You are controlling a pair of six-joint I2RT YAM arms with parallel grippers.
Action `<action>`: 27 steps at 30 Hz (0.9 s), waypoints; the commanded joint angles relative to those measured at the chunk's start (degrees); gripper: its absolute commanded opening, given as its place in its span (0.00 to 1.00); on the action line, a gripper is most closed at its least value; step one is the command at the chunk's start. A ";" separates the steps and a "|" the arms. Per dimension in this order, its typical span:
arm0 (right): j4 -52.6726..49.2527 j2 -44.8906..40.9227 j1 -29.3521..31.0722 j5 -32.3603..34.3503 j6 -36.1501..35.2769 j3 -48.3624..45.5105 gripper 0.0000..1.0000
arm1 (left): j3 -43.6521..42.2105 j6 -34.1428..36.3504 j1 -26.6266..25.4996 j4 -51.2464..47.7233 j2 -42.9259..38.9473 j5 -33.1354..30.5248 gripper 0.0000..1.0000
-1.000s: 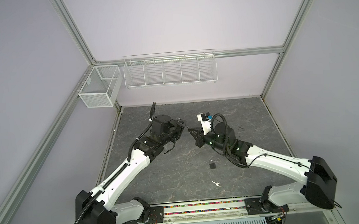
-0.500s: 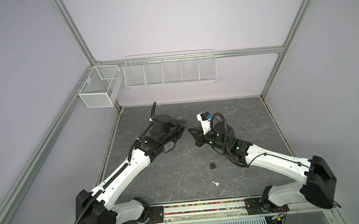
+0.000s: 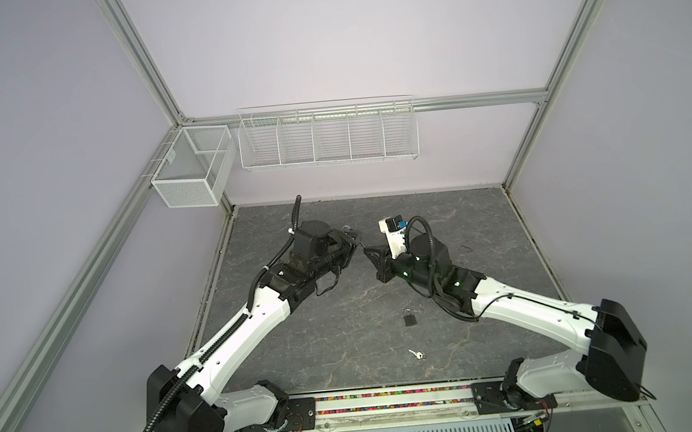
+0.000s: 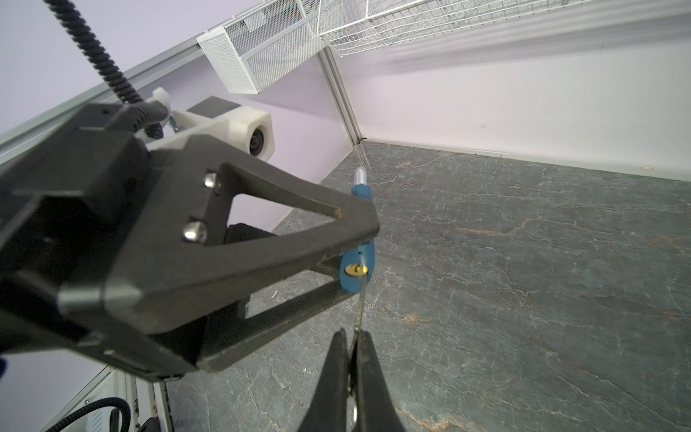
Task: Unlock with the key
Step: 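Push the key held by the right gripper into the blue padlock's keyhole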
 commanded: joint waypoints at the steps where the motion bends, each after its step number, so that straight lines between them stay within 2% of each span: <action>1: 0.24 -1.16 -0.04 -0.94 0.84 1.70 0.06 | 2.17 1.44 -0.39 1.02 -1.00 -0.55 0.11; 16: 0.18 -0.86 -0.38 -0.20 1.89 2.24 0.06 | 2.73 2.50 -0.47 0.84 -0.94 0.22 0.11; 27: -0.25 1.83 -0.54 -2.52 3.63 3.28 0.06 | 3.49 4.72 -0.74 0.97 -0.92 1.15 0.11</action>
